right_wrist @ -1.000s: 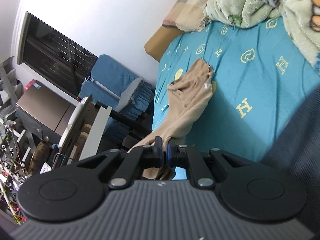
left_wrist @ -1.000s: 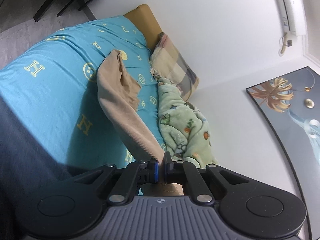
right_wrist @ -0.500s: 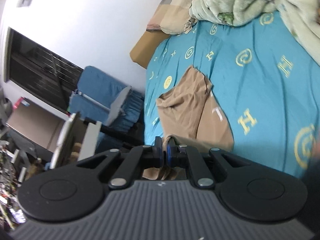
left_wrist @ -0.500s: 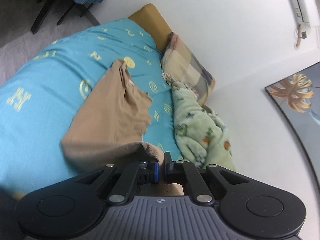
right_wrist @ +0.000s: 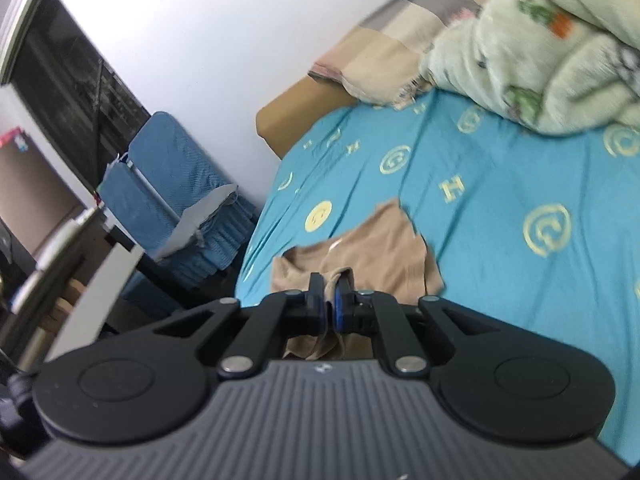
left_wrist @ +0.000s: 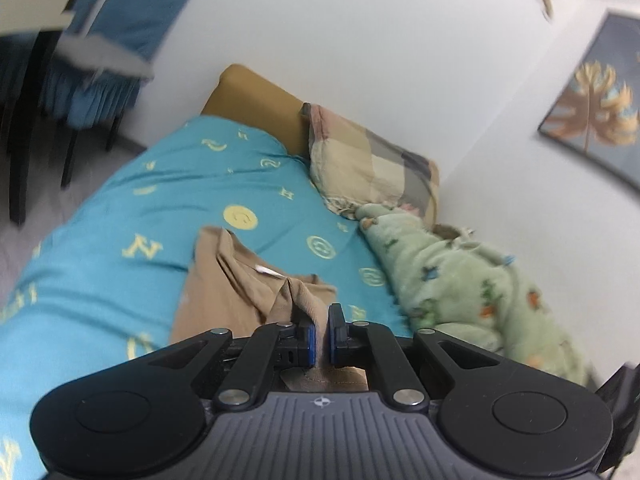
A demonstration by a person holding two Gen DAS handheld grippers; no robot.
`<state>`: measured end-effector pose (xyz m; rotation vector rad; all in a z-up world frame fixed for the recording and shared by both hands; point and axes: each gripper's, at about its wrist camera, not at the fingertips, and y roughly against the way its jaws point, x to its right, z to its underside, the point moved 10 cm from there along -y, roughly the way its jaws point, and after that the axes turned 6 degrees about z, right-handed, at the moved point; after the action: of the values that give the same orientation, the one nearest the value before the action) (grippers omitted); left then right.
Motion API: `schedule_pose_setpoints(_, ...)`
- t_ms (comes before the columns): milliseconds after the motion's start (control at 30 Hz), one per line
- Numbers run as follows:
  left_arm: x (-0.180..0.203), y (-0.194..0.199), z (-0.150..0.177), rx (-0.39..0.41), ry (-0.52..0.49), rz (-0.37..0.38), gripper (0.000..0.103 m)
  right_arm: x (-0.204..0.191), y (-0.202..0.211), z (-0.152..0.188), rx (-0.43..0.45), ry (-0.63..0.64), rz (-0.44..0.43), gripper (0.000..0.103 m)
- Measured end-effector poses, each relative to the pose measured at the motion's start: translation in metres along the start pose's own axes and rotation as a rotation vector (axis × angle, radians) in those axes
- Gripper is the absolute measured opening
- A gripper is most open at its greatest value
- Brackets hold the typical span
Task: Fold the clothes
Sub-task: 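Fold the hem end over toward the collar with both grippers and release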
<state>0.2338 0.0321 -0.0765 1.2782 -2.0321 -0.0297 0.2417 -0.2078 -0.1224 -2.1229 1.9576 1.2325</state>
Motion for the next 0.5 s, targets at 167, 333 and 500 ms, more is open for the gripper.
schedule_pose_setpoints(167,-0.037,-0.045,0.017,-0.05,-0.029,-0.041,0.007,0.003,-0.045,0.008,-0.005,0.117,0.046,0.009)
schedule_pose_setpoints(333,-0.069,-0.075,0.036,-0.114,-0.046,-0.088,0.008,0.007,-0.08,0.026,-0.054,0.233,0.119,0.01)
schedule_pose_setpoints(500,-0.076,-0.077,0.042,-0.146,-0.068,-0.114,0.029,0.006,-0.087,0.033,-0.082,0.279,0.16,0.018)
